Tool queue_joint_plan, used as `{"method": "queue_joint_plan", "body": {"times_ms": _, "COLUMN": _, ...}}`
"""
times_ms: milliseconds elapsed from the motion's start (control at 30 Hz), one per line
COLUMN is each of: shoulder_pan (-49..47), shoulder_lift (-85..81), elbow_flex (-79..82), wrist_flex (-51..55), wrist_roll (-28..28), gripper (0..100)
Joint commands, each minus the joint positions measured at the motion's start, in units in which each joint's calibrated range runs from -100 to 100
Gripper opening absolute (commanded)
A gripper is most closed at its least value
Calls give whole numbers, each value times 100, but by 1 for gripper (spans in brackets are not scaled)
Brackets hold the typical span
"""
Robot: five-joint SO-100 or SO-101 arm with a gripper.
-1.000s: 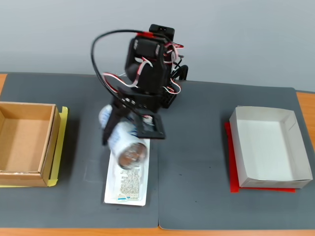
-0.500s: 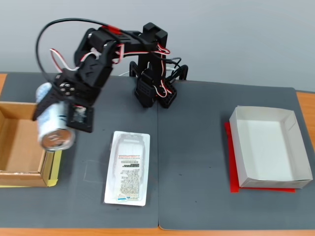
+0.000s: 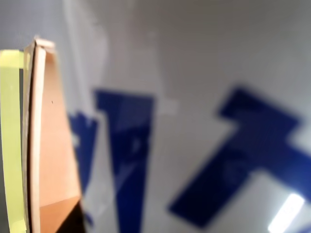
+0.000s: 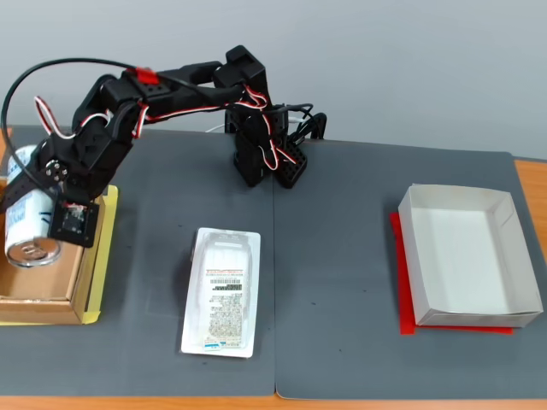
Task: Pick the can and put it in the brown box
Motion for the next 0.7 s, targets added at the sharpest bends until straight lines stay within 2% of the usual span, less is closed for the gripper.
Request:
{"method": "queue_joint_plan", "body": {"times_ms": 0, "shoulder_pan": 231, "shoulder_lift": 134, "elbow_flex": -294, "wrist_flex": -97, "wrist_roll": -15, "gripper": 15}}
{"method": "queue_joint_plan", "body": {"times_ms": 200, "shoulder_pan": 483, "shoulder_lift": 651, "elbow_flex": -304, "wrist_flex": -149, "wrist_roll": -20, "gripper": 15}}
{"method": "queue_joint_plan", "body": {"times_ms": 467, "shoulder_pan": 540, "shoulder_lift": 1142, "elbow_flex": -304, "wrist_flex": -1181, "wrist_roll": -20, "gripper": 15}}
{"method": "queue_joint_plan", "body": {"times_ms": 667, "shoulder_pan": 467, "shoulder_lift": 1193, "elbow_flex": -294, "wrist_flex": -1198, "wrist_roll": -202, "gripper": 15}}
